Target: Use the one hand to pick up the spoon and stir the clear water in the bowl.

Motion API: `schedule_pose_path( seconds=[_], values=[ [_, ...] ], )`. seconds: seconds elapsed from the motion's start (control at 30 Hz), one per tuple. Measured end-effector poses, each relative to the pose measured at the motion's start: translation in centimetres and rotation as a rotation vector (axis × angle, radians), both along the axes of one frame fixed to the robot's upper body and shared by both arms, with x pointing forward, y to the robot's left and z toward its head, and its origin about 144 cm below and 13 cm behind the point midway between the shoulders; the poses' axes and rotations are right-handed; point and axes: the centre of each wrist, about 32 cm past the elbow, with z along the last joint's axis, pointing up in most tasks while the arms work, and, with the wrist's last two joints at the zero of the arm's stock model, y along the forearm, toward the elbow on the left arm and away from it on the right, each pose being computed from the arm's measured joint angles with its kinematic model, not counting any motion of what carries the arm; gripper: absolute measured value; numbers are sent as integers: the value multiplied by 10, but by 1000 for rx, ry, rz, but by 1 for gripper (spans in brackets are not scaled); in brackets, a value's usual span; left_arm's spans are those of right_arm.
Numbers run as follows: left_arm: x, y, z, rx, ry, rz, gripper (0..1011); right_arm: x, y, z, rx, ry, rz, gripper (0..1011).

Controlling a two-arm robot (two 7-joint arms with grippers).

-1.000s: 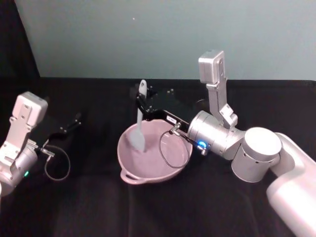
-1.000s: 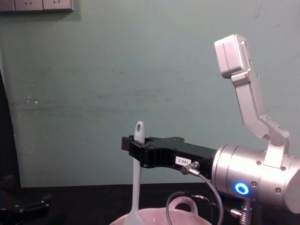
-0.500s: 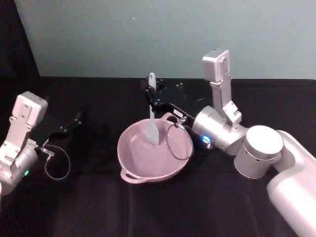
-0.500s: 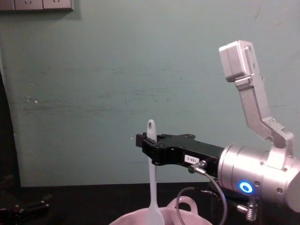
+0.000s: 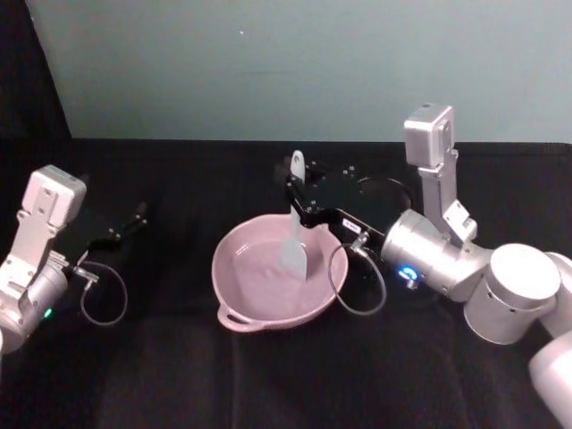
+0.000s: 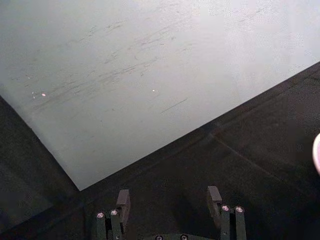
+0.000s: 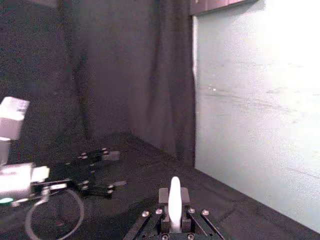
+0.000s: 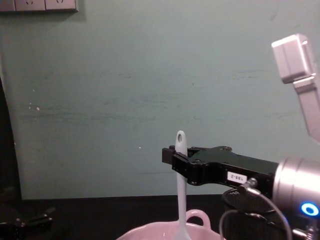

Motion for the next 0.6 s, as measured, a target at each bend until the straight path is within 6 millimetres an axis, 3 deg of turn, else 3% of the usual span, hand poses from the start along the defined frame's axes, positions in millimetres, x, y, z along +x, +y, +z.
schedule_pose_path(
  seconds=[0.23, 0.6],
  values=[
    [0, 0, 0, 0, 0, 0, 1011, -12, -5, 0, -2, 39, 49, 116],
    [0, 0, 0, 0, 0, 0, 1011, -22, 12, -1, 17, 66, 125, 116]
  ],
)
